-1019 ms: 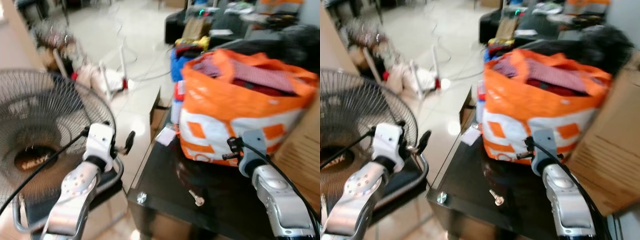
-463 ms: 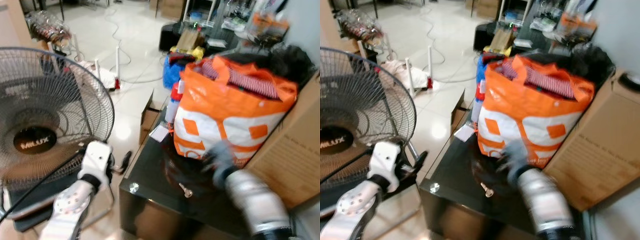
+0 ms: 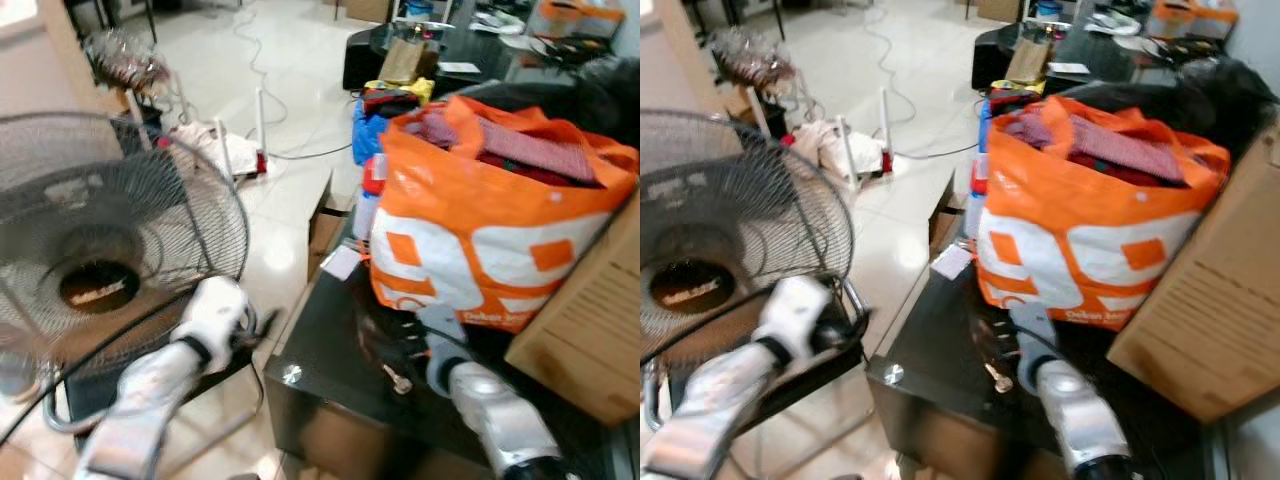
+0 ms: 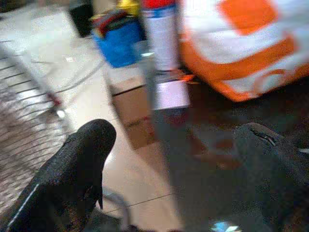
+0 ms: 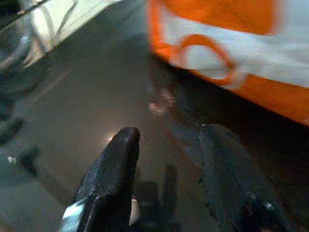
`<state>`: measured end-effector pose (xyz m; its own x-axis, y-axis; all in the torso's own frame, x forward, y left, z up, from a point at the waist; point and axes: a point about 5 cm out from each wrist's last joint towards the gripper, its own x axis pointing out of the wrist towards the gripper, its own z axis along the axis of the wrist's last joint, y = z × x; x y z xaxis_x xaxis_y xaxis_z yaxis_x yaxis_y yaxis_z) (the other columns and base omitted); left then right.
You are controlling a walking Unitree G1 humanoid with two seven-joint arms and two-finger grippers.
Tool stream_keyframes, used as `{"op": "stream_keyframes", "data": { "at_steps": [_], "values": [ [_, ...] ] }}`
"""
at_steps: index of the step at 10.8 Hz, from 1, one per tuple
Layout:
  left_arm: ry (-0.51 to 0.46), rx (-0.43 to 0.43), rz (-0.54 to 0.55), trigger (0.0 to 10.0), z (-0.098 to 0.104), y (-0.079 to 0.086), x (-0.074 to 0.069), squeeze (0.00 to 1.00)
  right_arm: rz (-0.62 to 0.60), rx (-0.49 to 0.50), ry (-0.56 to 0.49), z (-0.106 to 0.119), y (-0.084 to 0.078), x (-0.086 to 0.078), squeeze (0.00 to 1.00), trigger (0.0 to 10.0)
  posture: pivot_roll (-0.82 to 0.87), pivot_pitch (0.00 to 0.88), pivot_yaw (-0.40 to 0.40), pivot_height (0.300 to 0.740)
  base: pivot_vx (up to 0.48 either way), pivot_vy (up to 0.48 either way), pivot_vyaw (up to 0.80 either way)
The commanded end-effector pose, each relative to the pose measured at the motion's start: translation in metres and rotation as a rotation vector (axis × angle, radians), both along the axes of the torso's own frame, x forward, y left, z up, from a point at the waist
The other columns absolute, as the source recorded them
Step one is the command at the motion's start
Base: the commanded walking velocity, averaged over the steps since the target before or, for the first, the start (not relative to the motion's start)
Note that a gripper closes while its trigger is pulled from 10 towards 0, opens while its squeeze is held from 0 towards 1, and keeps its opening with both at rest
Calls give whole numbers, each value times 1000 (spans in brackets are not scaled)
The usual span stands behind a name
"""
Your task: Hang keys on a hook
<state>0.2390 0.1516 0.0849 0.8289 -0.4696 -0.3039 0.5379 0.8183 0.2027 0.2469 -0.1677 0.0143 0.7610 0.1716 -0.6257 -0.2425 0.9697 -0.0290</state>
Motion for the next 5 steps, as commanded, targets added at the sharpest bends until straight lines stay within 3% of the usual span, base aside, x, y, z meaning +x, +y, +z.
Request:
{"op": "stream_keyframes", "data": {
  "at_steps": [1, 3, 5],
  "values": [
    [-6, -3, -35, 10000, 3, -6, -2, 0, -26, 16, -37, 8, -4, 2, 1000, 10000, -83, 0, 48, 740, 0, 0, 0],
    [35, -35, -93, 10000, -5, -12, -10, 0, 11, 11, -44, 7, -2, -14, 1000, 10000, -148, 0, 90, 740, 0, 0, 0],
    [51, -13, -147, 10000, -5, -12, -10, 0, 37, -33, 50, -5, -3, -26, 1000, 10000, -172, 0, 105, 740, 0, 0, 0]
  ]
}}
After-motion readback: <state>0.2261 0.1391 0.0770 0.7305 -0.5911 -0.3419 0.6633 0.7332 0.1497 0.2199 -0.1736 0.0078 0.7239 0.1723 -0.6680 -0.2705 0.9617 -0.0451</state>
